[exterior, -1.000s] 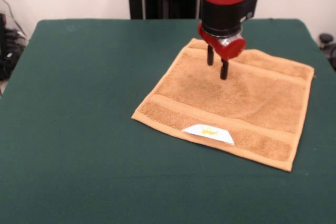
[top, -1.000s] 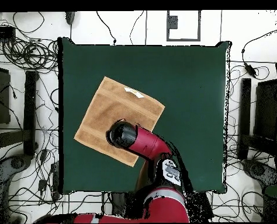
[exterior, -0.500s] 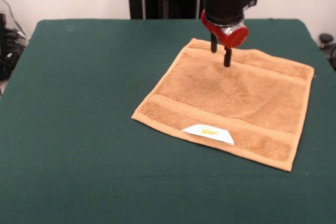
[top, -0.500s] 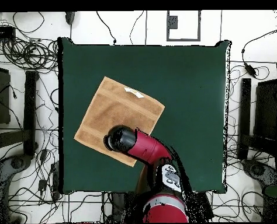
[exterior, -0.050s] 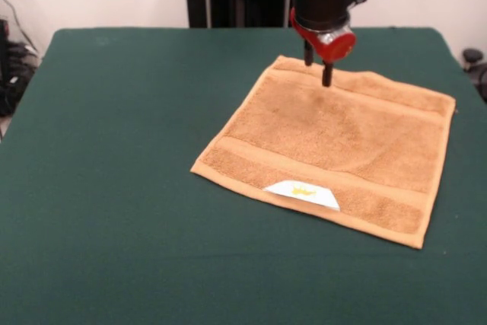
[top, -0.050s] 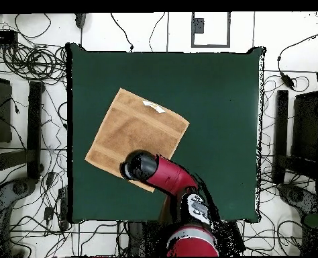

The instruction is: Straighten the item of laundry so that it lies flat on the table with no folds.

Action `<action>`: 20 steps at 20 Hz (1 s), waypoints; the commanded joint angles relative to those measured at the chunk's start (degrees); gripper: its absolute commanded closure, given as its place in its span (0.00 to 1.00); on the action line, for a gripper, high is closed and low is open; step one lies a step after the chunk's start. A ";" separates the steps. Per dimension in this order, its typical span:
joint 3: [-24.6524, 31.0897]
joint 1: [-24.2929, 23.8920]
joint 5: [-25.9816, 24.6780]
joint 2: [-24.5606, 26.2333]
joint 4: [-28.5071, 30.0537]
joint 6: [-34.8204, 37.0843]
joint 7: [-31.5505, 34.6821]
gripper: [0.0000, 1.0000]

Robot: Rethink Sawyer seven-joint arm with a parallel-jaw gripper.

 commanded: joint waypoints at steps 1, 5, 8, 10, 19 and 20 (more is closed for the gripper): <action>8.53 -0.45 -1.10 3.50 5.55 -3.15 3.25 0.00; 9.13 -0.93 -1.74 5.05 5.24 -5.15 3.34 0.00; 9.97 -1.66 -2.37 6.18 5.08 -6.09 3.11 0.00; 10.29 -1.42 -2.46 6.64 5.20 -6.94 3.87 0.00; 11.59 0.56 -0.98 9.98 2.82 -10.11 6.68 0.00; 11.64 0.75 -0.79 9.94 2.78 -10.04 6.91 0.00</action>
